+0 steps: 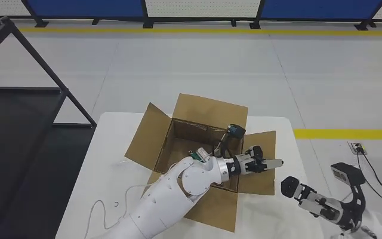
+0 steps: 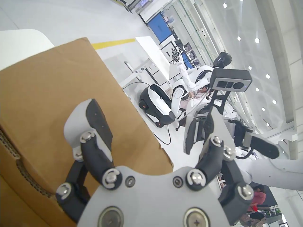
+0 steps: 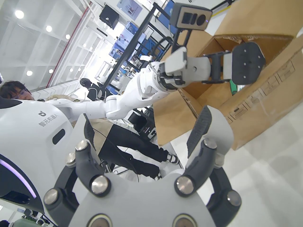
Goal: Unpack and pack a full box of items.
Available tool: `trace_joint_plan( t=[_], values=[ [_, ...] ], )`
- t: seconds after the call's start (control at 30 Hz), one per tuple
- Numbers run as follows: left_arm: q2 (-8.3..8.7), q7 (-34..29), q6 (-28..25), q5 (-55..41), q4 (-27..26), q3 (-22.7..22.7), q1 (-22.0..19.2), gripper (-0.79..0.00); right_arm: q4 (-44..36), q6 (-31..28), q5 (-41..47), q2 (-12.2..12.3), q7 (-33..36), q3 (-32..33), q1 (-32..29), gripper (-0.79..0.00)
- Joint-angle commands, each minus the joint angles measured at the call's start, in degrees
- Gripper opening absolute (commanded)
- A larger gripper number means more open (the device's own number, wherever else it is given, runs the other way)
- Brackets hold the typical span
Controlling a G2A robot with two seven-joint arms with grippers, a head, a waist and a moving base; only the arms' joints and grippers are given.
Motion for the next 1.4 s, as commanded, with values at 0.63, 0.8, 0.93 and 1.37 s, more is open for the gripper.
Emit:
trace_joint_plan(
  t=[0.63,0.8,0.93,1.37],
  values=[
    [-0.83,-3.10,0.02,2.60,1.60,-3.54,2.04,0.000,-2.57,-1.62,-2.48,0.80,-2.40,-3.44,-0.93,0.000],
    [-1.10,-2.72,-0.95,2.83,0.60,-4.46,2.30,0.000,-1.01,1.79,-9.70,0.99,-4.58,-5.73,1.34,0.000],
    [-0.33,-2.20,-1.74,3.74,-2.55,-7.40,3.65,0.000,1.01,3.58,-12.82,0.98,-7.99,-7.44,3.41,0.000],
    [6.86,2.87,-0.99,20.20,-30.71,-33.08,22.61,0.000,4.45,7.58,-17.21,1.76,-10.15,-7.65,7.71,0.000]
  ],
)
